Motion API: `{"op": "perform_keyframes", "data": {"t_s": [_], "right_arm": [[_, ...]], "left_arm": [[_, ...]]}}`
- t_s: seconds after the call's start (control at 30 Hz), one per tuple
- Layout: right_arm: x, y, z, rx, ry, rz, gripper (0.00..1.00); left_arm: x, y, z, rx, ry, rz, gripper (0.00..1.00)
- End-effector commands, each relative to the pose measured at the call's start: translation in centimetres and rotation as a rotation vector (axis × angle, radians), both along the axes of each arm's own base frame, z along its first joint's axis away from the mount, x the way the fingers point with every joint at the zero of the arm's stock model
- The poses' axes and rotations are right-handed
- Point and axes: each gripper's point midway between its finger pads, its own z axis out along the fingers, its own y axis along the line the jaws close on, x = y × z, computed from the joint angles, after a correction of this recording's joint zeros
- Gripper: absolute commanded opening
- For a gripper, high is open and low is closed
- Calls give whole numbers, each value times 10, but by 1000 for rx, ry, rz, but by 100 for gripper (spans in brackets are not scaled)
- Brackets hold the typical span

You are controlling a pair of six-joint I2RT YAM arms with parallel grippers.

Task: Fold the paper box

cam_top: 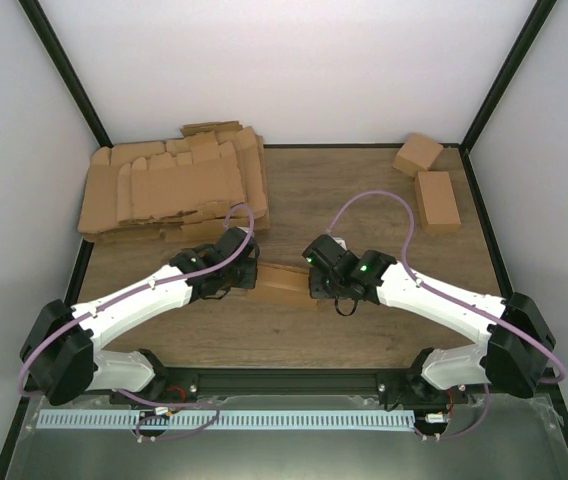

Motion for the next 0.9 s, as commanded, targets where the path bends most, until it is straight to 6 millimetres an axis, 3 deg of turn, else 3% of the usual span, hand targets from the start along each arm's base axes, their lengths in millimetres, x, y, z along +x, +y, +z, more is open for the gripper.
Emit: {"op": "perform_keyframes", "data": {"t_s": [0.0, 0.17, 0.27, 0.53, 0.87], "right_arm": [[-2, 15, 5, 70, 12, 6, 1], [3, 27, 20, 130, -9, 14, 1], [2, 30, 16, 155, -2, 10, 1], [-1, 3, -7, 21, 8, -33, 1], [-1, -14, -14, -76, 6, -47, 1]], "left_arm": [[-11, 1, -14, 16, 52, -7, 4], [-11, -1, -13, 13, 51, -10, 4], [-12, -2, -13, 14, 51, -11, 4], [-12, 0, -13, 20, 49, -9, 4], [-11, -2, -12, 22, 48, -8, 4]]}}
